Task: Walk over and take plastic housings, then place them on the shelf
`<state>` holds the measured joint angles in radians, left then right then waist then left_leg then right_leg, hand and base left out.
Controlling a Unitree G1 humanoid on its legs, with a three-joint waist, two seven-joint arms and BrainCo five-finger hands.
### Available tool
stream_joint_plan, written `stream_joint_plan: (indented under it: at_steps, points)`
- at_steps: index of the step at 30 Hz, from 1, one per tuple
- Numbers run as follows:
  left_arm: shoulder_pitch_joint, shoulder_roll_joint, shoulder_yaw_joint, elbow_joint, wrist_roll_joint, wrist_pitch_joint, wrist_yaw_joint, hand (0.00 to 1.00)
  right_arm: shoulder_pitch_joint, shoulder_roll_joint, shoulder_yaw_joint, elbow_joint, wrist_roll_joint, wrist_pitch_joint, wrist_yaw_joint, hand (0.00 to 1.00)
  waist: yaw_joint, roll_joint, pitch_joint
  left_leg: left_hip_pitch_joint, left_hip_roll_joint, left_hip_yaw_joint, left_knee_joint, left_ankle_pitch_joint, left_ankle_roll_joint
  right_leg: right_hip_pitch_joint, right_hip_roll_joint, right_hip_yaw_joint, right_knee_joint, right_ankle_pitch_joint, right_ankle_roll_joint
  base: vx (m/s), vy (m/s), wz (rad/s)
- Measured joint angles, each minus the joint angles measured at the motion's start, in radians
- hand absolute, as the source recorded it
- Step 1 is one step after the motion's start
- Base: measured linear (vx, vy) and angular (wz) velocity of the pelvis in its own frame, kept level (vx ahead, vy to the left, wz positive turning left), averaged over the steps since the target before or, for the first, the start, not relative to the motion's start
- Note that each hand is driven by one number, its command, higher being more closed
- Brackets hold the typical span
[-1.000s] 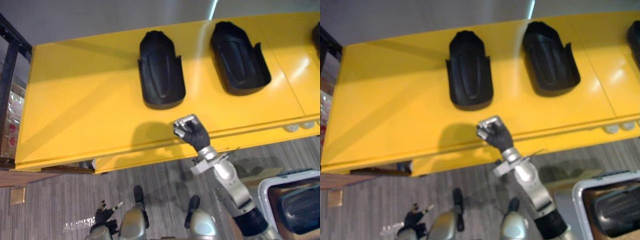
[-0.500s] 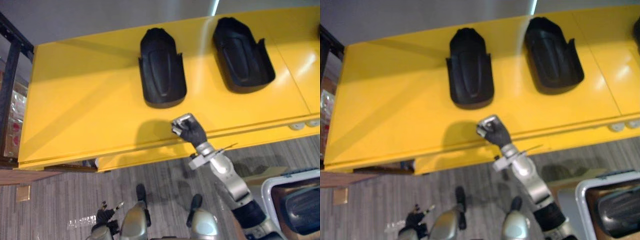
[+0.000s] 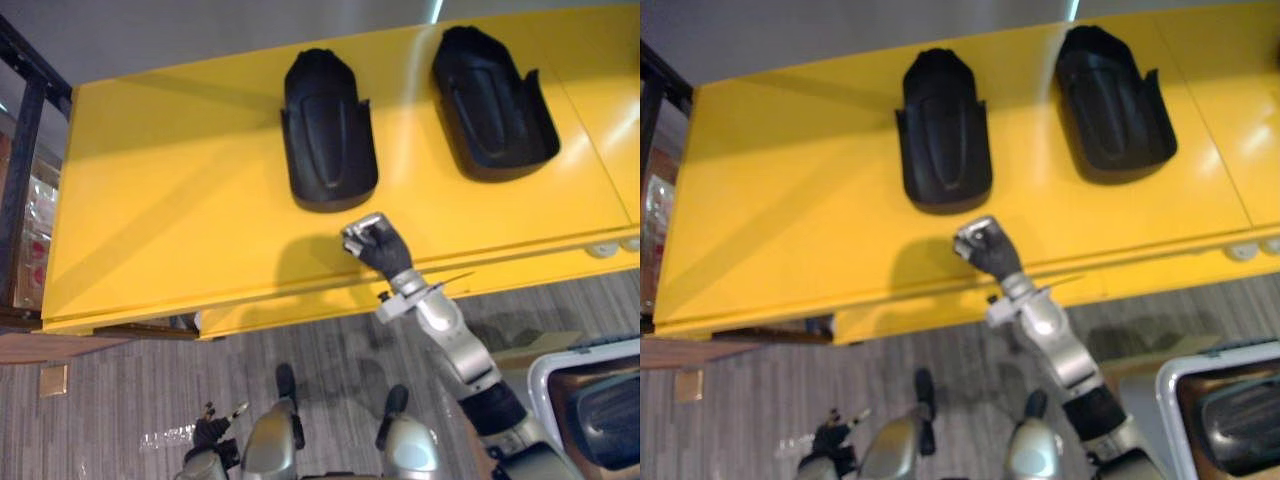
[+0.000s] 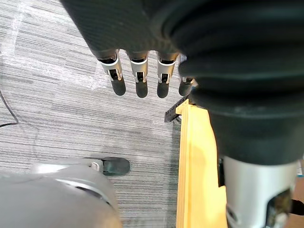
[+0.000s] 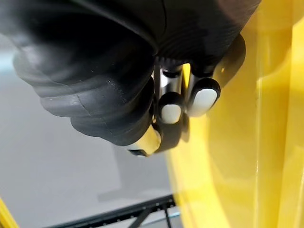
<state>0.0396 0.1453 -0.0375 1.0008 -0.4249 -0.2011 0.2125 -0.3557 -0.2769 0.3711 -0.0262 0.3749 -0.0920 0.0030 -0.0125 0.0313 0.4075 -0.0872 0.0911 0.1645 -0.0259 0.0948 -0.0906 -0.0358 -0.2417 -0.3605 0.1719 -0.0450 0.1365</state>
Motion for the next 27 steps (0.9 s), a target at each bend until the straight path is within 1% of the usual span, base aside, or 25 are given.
stream_joint_plan:
  at_steps: [9, 13, 16, 19, 22, 27]
  points:
    - [0.0, -0.001, -0.003, -0.004, 0.0, 0.008, 0.0, 0.0, -0.044, 0.009, -0.026, 0.064, -0.015, -0.011, -0.008, 1.0, 0.001, 0.003, 0.001, -0.001, -0.001, -0.015, -0.002, 0.01, 0.001, 0.004, -0.003, -0.017, 0.012, -0.005, 0.0, -0.01, 0.003, 0.04]
    - [0.0, -0.006, -0.004, -0.005, 0.0, 0.008, 0.0, 0.0, -0.064, 0.011, -0.027, 0.083, -0.03, -0.015, -0.027, 1.0, 0.003, 0.013, 0.007, 0.0, 0.0, -0.016, -0.003, 0.013, 0.001, 0.004, -0.003, -0.017, 0.016, -0.006, 0.0, -0.01, 0.0, 0.0]
    - [0.001, -0.006, -0.005, -0.005, 0.0, 0.008, 0.0, 0.0, -0.071, 0.016, -0.036, 0.093, -0.035, -0.02, -0.028, 1.0, 0.004, 0.021, 0.011, 0.001, 0.0, -0.016, -0.003, 0.015, 0.0, 0.004, -0.003, -0.017, 0.02, -0.006, 0.0, 0.0, 0.0, 0.0]
    - [0.001, -0.007, -0.006, -0.007, 0.0, 0.008, 0.0, 0.0, -0.091, 0.017, -0.039, 0.117, -0.046, -0.02, -0.029, 1.0, 0.004, 0.021, 0.011, 0.002, 0.001, -0.016, -0.003, 0.017, 0.0, 0.003, -0.003, -0.017, 0.022, -0.006, 0.0, 0.0, 0.0, 0.0]
    - [0.001, -0.007, -0.006, -0.007, 0.0, 0.008, 0.0, 0.0, -0.103, 0.017, -0.04, 0.131, -0.055, -0.02, -0.046, 1.0, 0.006, 0.021, 0.011, 0.003, 0.001, -0.017, -0.005, 0.019, 0.001, 0.003, -0.004, -0.017, 0.024, -0.006, 0.0, 0.0, 0.0, 0.0]
    - [0.001, -0.007, -0.007, -0.007, 0.0, 0.008, 0.0, 0.0, -0.128, 0.021, -0.078, 0.168, -0.074, -0.021, -0.052, 1.0, 0.013, 0.022, 0.011, 0.005, -0.003, -0.018, -0.006, 0.02, 0.002, 0.004, -0.009, -0.018, 0.029, -0.007, 0.002, 0.0, 0.0, 0.0]
